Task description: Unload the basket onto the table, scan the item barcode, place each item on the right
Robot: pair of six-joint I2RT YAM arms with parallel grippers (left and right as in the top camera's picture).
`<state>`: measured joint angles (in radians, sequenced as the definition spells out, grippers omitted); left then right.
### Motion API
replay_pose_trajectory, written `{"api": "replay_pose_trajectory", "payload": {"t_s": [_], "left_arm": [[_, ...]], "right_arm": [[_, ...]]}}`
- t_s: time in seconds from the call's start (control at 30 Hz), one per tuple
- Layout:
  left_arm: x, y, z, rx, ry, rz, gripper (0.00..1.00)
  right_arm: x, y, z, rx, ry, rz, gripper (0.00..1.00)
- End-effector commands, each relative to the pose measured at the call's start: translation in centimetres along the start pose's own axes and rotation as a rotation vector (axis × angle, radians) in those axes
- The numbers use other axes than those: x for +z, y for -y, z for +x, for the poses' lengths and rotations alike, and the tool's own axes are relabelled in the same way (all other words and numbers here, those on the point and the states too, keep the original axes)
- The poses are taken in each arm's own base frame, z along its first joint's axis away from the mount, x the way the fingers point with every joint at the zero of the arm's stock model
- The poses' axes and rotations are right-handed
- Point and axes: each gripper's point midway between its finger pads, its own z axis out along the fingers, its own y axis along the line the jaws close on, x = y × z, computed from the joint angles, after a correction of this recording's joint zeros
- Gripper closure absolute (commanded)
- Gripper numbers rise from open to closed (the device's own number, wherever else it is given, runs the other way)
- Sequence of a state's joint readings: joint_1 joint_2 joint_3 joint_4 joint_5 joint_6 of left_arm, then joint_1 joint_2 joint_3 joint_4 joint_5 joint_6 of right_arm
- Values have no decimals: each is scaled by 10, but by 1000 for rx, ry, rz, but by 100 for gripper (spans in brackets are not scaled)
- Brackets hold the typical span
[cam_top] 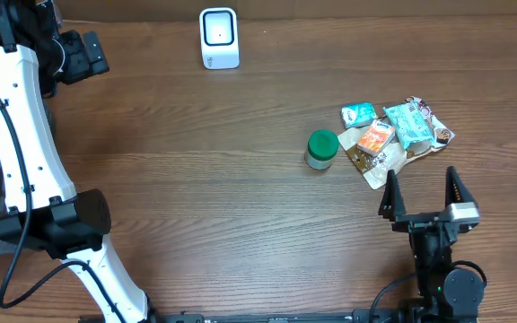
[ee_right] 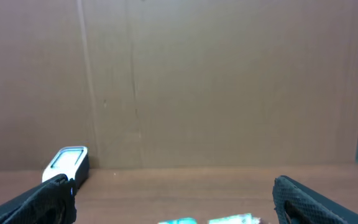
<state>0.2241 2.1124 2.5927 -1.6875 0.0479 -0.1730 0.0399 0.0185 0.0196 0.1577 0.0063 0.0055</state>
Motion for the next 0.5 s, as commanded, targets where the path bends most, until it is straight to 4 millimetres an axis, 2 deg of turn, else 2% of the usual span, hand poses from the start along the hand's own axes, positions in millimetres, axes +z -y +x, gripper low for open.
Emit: {"api": "replay_pose_trajectory", "payload": {"t_s": [0.0,0.23,0.47], "left_arm": [[-6,1,-1,20,17,-2,1],[-6,1,-1,20,16,-2,1],[-6,1,-1,20,17,-2,0]], "right_arm": [[-1,-2,13,15,-40,-14,0],[-8,-7,61,33,-242,-46,0],[-8,-7,60,32,-236,-47,0]]}}
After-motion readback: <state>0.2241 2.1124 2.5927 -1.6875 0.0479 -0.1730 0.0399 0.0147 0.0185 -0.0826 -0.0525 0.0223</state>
